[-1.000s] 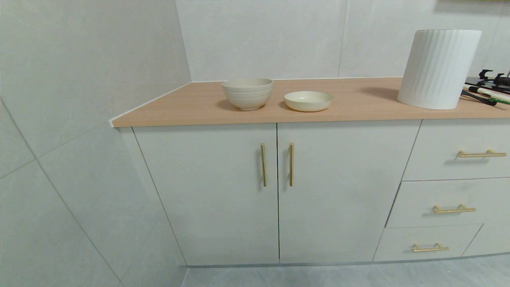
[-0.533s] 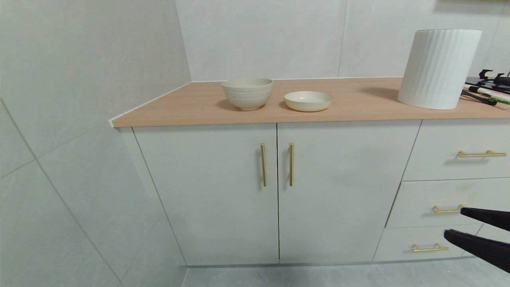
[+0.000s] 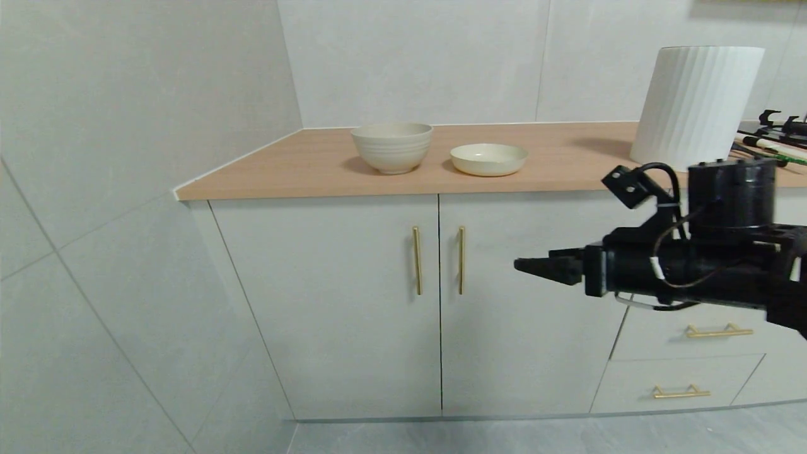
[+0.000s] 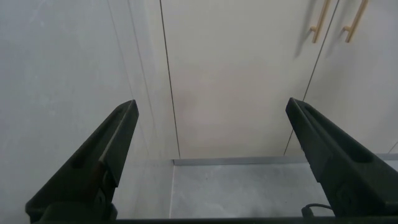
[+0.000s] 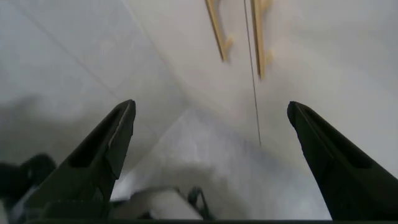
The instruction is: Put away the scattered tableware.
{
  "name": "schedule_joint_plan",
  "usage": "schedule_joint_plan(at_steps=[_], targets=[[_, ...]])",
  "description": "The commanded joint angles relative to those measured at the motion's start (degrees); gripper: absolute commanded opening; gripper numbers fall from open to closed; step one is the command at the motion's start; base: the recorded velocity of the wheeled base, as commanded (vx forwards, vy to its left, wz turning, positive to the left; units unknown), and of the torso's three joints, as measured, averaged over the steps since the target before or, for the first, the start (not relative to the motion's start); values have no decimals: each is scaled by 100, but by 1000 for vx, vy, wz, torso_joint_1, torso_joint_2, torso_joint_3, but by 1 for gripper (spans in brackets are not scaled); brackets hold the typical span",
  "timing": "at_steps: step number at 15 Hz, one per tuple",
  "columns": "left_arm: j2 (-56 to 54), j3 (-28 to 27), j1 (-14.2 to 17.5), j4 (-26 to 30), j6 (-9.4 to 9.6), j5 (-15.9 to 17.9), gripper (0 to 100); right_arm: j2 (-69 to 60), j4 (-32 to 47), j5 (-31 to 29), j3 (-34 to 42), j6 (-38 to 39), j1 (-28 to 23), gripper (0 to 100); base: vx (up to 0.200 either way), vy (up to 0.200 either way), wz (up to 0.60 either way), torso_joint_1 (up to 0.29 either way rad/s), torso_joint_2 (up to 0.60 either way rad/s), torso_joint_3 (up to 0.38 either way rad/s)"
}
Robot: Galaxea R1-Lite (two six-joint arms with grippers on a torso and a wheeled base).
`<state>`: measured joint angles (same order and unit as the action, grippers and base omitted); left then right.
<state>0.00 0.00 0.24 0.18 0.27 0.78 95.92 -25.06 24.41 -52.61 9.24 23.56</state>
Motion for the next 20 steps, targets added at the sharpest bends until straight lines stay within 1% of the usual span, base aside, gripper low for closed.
schedule_joint_plan(at_steps=[1, 4, 7, 9, 12, 17, 19, 20], targets=[[0, 0, 2, -1, 0, 1, 100, 1237, -51, 12, -865, 60, 122, 100, 0, 0, 0, 0, 0, 0], [0, 0, 2, -1, 0, 1, 100, 1966, -78, 12, -1445, 175, 122, 100, 0, 0, 0, 0, 0, 0], [0, 0, 2, -1, 8, 1, 100, 2239, -253, 3, -1541, 236, 122, 100, 0, 0, 0, 0, 0, 0], [0, 0, 2, -1, 8, 1, 100, 2573, -517, -6, -1849, 254, 210, 100, 0, 0, 0, 0, 0, 0], [0, 0, 2, -1, 0, 1, 100, 2757, -623, -6, -2130, 605, 298, 100, 0, 0, 0, 0, 0, 0], [0, 0, 2, -1, 8, 1, 100, 3100, -1220, -41, -2148, 693, 377, 100, 0, 0, 0, 0, 0, 0], [0, 0, 2, -1, 0, 1, 100, 3170, -1334, -41, -2165, 843, 430, 100, 0, 0, 0, 0, 0, 0], [0, 0, 2, -1, 0, 1, 100, 3232, -1581, -50, -2157, 1010, 447, 100, 0, 0, 0, 0, 0, 0]])
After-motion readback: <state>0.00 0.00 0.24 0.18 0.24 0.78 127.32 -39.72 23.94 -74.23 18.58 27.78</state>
